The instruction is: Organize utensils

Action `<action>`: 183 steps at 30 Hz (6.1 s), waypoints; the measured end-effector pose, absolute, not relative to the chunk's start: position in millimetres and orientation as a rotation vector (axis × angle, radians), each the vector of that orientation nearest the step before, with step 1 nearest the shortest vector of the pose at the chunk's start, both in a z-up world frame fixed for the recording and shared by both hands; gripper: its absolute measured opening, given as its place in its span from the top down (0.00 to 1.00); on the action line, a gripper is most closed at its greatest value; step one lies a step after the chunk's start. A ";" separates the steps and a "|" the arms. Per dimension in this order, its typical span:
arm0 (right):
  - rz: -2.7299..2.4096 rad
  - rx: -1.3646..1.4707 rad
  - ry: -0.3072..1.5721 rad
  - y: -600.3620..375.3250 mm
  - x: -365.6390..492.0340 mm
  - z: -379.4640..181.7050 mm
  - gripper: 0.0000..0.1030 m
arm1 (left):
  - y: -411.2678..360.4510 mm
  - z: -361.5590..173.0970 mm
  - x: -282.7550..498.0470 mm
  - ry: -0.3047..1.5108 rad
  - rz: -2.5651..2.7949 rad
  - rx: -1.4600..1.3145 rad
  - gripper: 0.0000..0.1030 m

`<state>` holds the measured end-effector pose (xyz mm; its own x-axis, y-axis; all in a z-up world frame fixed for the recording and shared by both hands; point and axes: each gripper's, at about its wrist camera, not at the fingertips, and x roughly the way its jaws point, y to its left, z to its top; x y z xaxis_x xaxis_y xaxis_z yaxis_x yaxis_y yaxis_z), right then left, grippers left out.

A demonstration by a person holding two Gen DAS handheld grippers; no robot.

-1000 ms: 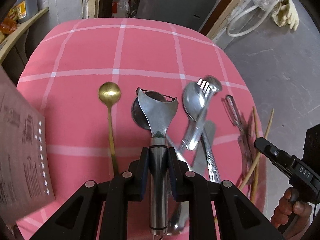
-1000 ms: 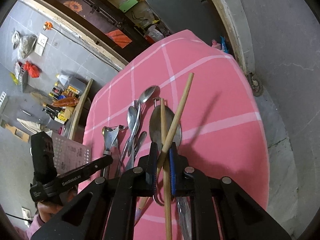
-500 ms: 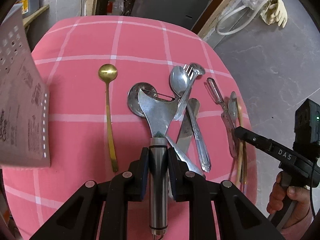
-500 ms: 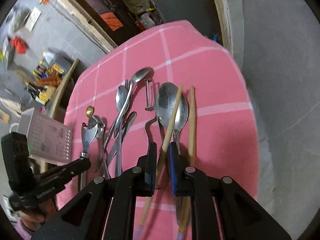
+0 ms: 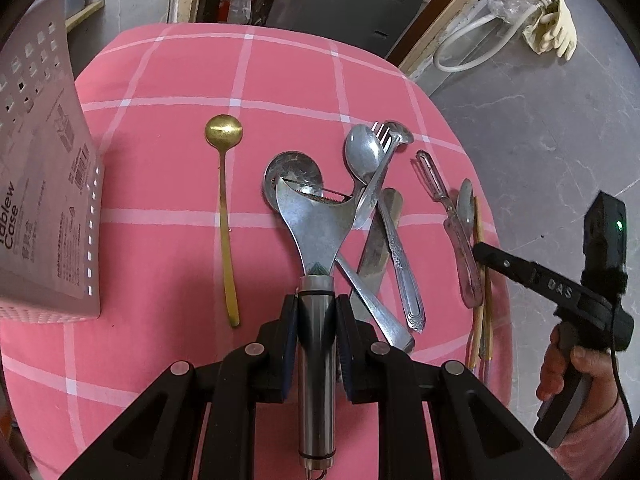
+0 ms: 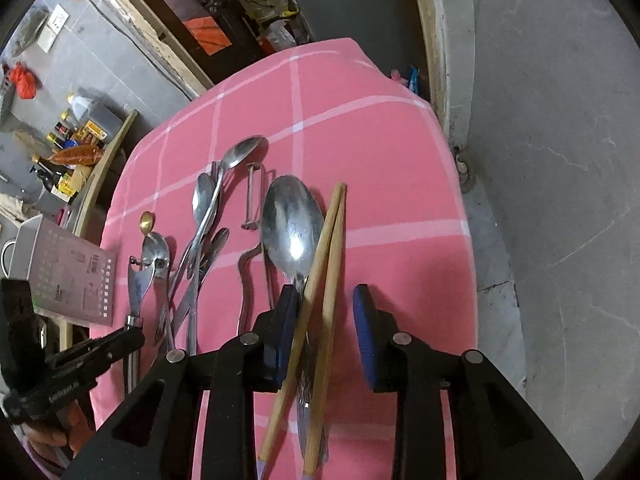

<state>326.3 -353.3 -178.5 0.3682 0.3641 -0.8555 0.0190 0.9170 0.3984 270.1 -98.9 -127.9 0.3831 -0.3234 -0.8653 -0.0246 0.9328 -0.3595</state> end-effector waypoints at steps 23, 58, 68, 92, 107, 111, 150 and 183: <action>0.192 0.423 1.021 -340.8 277.1 -148.7 0.94 | -102.1 -104.3 245.5 1.068 -0.254 -0.296 0.83; 0.619 0.541 0.168 -171.0 271.6 81.3 0.94 | 67.0 82.2 192.3 0.347 -0.195 -0.435 0.83; 0.674 0.492 0.147 -90.4 317.3 40.6 0.94 | 116.5 46.8 243.5 0.304 -0.137 -0.449 0.83; 0.709 0.344 0.327 -94.2 316.9 -21.0 0.71 | 119.0 -4.3 227.1 0.358 -0.168 -0.437 0.71; 0.388 0.234 0.167 -193.6 258.3 27.3 0.10 | 61.7 49.1 200.5 0.258 0.010 -0.261 0.04; 0.298 0.179 0.154 -223.3 237.8 32.1 0.01 | 31.7 51.3 191.1 0.234 0.054 -0.223 0.01; 0.421 0.306 0.739 -374.6 312.5 -151.1 0.25 | -104.0 -101.7 256.0 0.659 -0.090 -0.223 0.01; 0.468 0.192 0.910 -336.2 339.3 -173.4 0.95 | -88.4 -142.2 297.8 0.865 -0.133 -0.408 0.95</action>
